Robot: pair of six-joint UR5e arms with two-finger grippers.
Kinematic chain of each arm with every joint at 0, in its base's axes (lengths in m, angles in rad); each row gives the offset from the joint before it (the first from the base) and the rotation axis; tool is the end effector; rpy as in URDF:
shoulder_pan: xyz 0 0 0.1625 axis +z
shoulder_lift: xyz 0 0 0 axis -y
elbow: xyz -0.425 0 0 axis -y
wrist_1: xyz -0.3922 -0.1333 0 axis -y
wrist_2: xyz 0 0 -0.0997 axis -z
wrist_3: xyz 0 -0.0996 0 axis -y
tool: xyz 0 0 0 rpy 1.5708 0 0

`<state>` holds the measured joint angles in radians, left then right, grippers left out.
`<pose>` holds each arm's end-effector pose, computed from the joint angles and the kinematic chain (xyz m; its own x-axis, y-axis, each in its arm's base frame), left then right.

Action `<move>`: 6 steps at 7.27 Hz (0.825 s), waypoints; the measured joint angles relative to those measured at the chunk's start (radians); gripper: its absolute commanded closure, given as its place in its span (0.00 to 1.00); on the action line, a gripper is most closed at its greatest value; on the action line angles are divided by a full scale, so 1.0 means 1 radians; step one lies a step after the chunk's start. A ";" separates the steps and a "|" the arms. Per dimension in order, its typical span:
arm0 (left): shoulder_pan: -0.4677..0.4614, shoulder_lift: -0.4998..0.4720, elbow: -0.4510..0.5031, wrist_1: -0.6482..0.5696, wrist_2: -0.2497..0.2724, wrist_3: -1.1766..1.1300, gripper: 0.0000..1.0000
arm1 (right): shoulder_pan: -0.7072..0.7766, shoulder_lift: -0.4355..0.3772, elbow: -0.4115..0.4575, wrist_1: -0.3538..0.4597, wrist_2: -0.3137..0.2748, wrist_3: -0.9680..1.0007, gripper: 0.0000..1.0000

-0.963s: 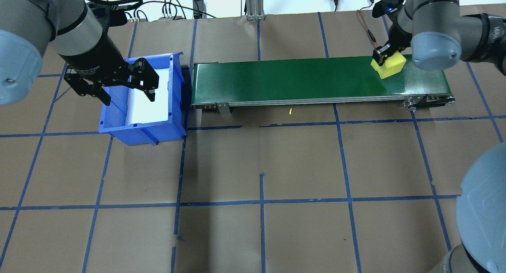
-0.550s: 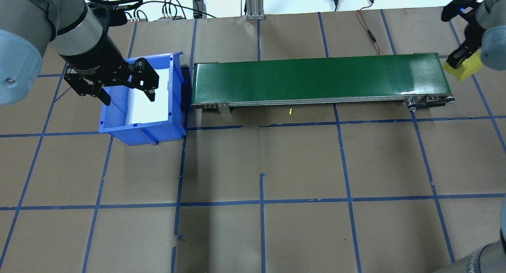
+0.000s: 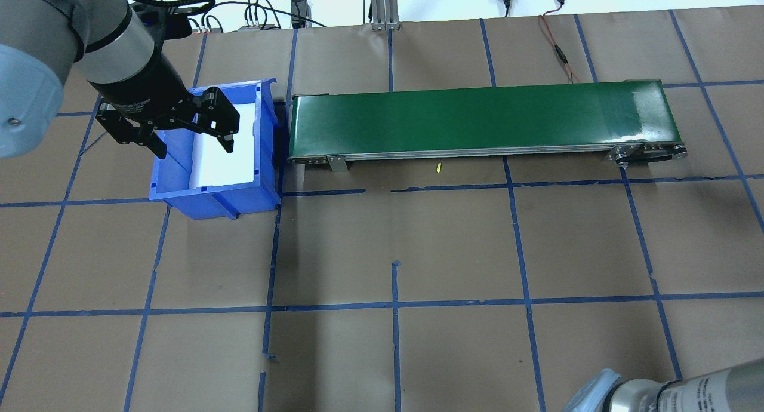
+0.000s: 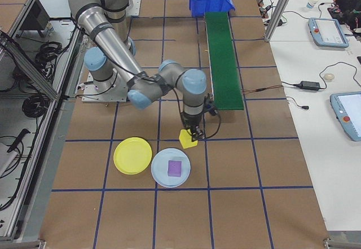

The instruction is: Move block left to right into plate

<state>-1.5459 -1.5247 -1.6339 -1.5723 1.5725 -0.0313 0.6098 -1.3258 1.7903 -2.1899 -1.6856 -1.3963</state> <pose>-0.1214 -0.4736 0.4790 -0.9984 -0.0561 -0.0023 -0.0562 0.9983 0.0184 -0.3954 -0.4249 0.3167 -0.8939 -0.4141 0.1713 -0.4054 0.9102 0.0847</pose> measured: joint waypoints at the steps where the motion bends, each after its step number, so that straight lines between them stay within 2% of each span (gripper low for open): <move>1: 0.001 0.000 0.000 0.000 0.000 0.000 0.00 | -0.123 -0.043 0.060 0.004 0.021 -0.037 0.71; 3: 0.001 -0.001 -0.001 0.000 0.000 0.000 0.00 | -0.276 -0.100 0.162 0.010 0.033 -0.036 0.71; 4: 0.001 0.000 -0.001 0.000 0.000 0.000 0.00 | -0.316 -0.106 0.201 0.011 0.035 -0.024 0.52; 5: 0.001 0.000 -0.001 0.000 0.000 0.000 0.00 | -0.339 -0.103 0.228 0.010 0.037 -0.022 0.17; 6: 0.001 0.000 -0.001 0.000 0.000 0.000 0.00 | -0.357 -0.095 0.247 0.006 0.038 -0.026 0.00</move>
<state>-1.5449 -1.5249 -1.6352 -1.5723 1.5723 -0.0311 0.2530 -1.4205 2.0376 -2.1836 -1.6472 -1.4223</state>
